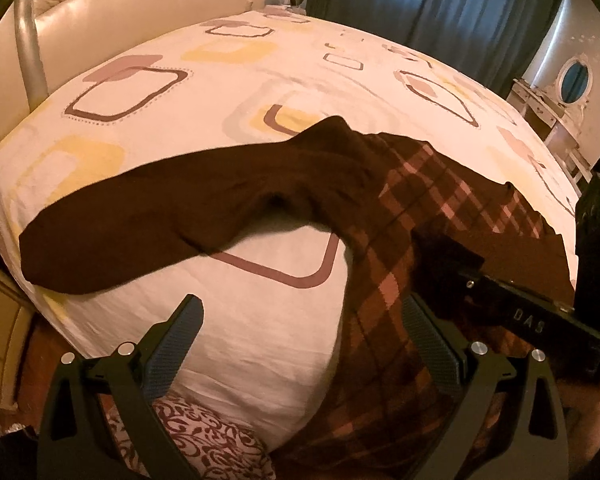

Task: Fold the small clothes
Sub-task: 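Carry the sleeve across the sweater body and release it with the right gripper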

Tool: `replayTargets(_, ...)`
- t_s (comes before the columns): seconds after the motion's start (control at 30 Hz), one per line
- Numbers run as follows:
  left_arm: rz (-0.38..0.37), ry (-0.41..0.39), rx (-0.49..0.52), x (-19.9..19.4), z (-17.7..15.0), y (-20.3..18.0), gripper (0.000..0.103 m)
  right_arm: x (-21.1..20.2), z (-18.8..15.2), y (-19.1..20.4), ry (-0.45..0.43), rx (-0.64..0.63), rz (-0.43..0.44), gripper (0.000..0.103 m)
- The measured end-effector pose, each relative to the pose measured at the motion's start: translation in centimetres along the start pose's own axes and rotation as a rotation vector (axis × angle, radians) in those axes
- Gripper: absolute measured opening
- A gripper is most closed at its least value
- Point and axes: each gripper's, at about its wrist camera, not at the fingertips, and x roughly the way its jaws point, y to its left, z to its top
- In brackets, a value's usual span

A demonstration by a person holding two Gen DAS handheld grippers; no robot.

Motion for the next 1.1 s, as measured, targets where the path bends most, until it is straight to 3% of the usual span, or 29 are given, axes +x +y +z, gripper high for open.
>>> replayTargets(0.37, -0.004, 0.011, -0.015, 0.2, -0.2, 0.3, 0.099, 2.2, -1.1, 0.6, 0.060, -0.012, 0.004, 0.007)
replayTargets(0.53, -0.003, 0.013, -0.013, 0.2, -0.1, 0.3, 0.099, 2.2, -1.3, -0.1, 0.071, 0.033, 0.058, 0.013)
replayTargets(0.8, 0.008, 0.010, -0.012, 0.2, -0.1, 0.2, 0.099, 1.6, -2.5, -0.2, 0.102, 0.049, 0.187, 0.033)
replayTargets(0.93, 0.007, 0.008, 0.004, 0.4, 0.1, -0.5, 0.099, 0.5, -3.1, -1.2, 0.132, 0.112, 0.272, 0.036)
replayTargets(1.03, -0.010, 0.010, 0.016, 0.6, 0.6, -1.4, 0.099, -3.1, -3.0, -3.1, 0.059, 0.136, 0.263, 0.037)
replayTargets(1.1, -0.031, 0.007, 0.021, 0.7, 1.0, -2.3, 0.099, -6.5, -2.6, -5.7, -0.036, 0.179, 0.231, 0.040)
